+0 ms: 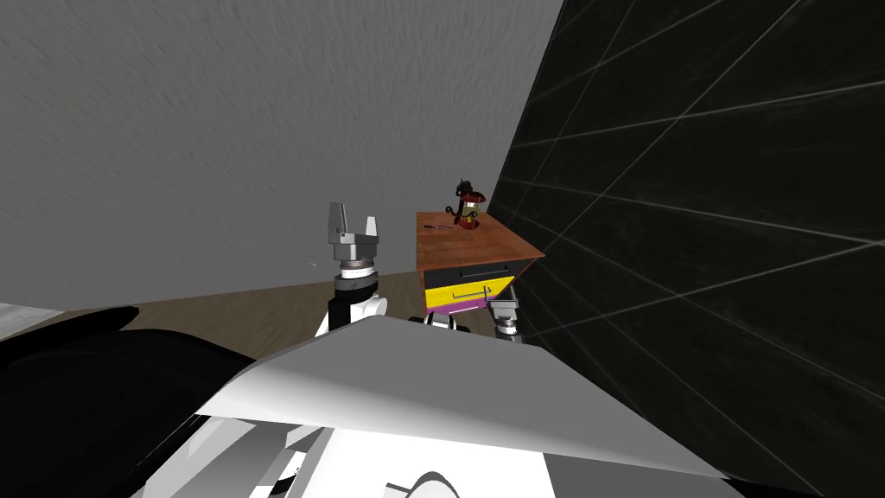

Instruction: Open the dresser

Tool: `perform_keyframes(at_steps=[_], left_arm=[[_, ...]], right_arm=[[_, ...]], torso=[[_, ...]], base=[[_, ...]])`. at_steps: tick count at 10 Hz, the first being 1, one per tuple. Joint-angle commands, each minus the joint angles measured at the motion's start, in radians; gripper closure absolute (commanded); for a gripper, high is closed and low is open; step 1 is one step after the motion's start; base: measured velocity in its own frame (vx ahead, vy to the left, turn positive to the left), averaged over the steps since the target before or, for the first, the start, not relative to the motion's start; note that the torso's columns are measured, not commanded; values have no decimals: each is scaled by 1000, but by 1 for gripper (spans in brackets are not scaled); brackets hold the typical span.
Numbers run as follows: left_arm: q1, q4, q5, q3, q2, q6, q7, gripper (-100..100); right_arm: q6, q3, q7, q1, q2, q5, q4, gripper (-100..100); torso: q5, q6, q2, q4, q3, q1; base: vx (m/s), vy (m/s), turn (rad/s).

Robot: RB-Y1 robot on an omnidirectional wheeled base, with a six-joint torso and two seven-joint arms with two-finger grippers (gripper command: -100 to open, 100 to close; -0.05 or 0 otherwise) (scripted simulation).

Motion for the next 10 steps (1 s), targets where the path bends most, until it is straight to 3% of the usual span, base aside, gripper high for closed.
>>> perform_keyframes(at_steps=[1,10], left_arm=[[0,0,0,0,0,0,0,0],[0,0,0,0,0,0,0,0]], right_arm=[[-23,8,-79,14,4,-29,25,-100],[-84,28,-308,62,11,-110,83,-100]], torso=[[0,0,0,0,0,0],[0,0,0,0,0,0]], base=[[17,25,95],[9,18,74]])
